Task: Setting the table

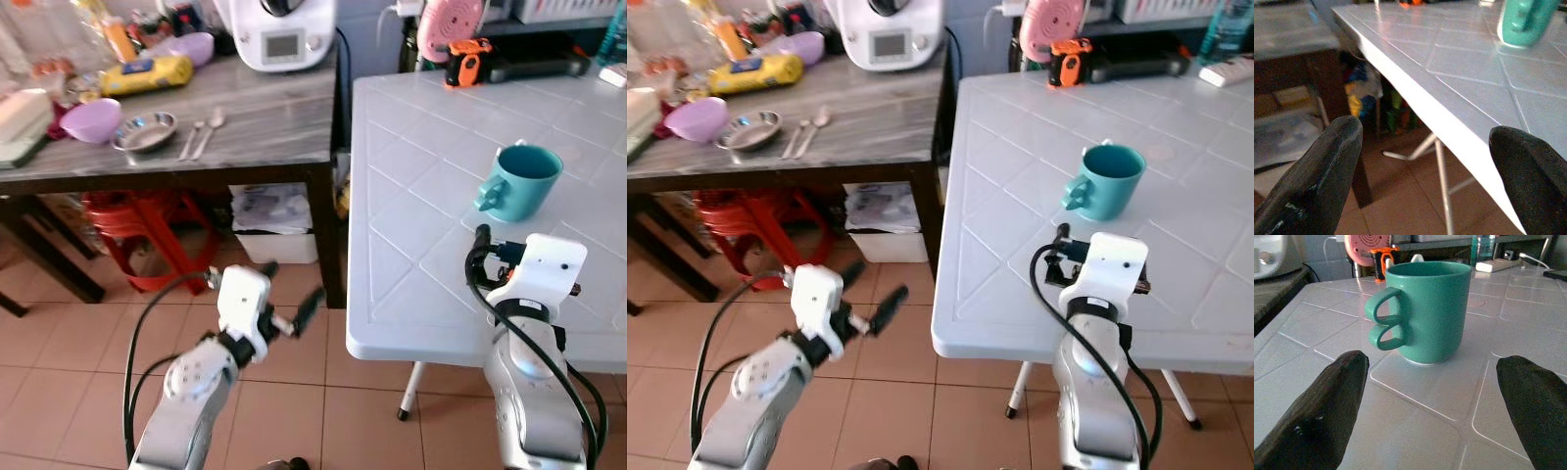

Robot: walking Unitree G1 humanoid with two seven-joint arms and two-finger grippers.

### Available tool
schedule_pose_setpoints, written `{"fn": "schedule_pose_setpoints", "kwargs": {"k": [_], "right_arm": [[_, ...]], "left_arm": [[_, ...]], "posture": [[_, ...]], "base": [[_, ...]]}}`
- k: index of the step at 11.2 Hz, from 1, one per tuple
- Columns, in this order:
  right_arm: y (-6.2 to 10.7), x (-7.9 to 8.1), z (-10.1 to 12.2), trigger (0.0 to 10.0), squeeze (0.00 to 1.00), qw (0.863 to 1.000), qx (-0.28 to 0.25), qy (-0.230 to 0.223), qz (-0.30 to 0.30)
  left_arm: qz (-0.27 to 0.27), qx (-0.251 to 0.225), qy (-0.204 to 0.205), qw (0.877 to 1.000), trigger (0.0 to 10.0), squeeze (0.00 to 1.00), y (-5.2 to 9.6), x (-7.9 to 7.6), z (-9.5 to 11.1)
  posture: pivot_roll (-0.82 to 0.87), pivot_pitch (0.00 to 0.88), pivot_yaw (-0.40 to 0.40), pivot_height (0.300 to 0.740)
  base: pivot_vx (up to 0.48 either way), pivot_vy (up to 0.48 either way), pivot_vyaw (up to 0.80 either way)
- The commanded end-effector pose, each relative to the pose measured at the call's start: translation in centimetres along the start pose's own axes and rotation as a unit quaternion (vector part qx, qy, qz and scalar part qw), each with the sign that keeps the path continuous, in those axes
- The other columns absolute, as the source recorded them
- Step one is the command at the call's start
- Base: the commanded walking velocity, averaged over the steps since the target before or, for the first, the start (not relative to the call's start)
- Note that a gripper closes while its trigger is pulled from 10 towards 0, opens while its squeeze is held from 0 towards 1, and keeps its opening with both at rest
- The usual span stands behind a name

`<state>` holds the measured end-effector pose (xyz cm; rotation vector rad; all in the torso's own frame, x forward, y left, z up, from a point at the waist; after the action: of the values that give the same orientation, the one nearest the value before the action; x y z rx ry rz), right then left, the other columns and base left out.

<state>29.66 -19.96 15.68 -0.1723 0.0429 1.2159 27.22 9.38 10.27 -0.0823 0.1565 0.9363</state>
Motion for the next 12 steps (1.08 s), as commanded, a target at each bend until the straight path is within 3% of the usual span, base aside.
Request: {"fn": "schedule_pose_setpoints", "kwargs": {"k": [1, 8, 10, 12], "right_arm": [[-0.3, 0.5, 0.4, 10.0, 0.0, 1.0, -0.006, -0.004, 0.006], [-4.2, 2.4, 2.8, 10.0, 0.0, 0.999, -0.035, -0.021, -0.006], [-5.0, 2.1, 3.3, 10.0, 0.0, 0.999, -0.041, -0.022, -0.019], [-5.4, 0.7, 2.8, 10.0, 0.0, 0.998, -0.032, -0.025, -0.043]], "left_arm": [[-0.005, -0.001, -0.005, 1.0, 10.0, 0.0, 0.3, 0.1, 0.4], [-0.025, 0.015, -0.002, 1.0, 10.0, 0.0, 1.3, -0.2, 0.1], [-0.025, 0.014, -0.002, 1.0, 10.0, 0.0, 1.3, -0.2, 0.1], [-0.024, 0.017, -0.001, 1.0, 10.0, 0.0, 1.4, -0.2, 0.2]], "posture": [[-0.09, 0.158, 0.145, 0.74], [-0.07, 0.182, 0.137, 0.74], [-0.06, 0.18, 0.135, 0.74], [-0.06, 0.182, 0.139, 0.74]], "base": [[0.0, 0.0, 0.0], [0.0, 0.0, 0.0], [0.0, 0.0, 0.0], [0.0, 0.0, 0.0]]}}
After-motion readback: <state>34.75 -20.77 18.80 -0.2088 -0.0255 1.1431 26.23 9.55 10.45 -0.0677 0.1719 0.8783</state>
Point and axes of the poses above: a point about 5 cm out from each wrist's last joint towards the gripper, its own y axis pointing back from the gripper into the wrist, its own z axis along the axis of the wrist's last joint, x = y × z, the point moved 2 cm from there along -y, pointing out of the wrist towards the gripper, and after that the axes turned 6 degrees about y, right-handed, at the moved point
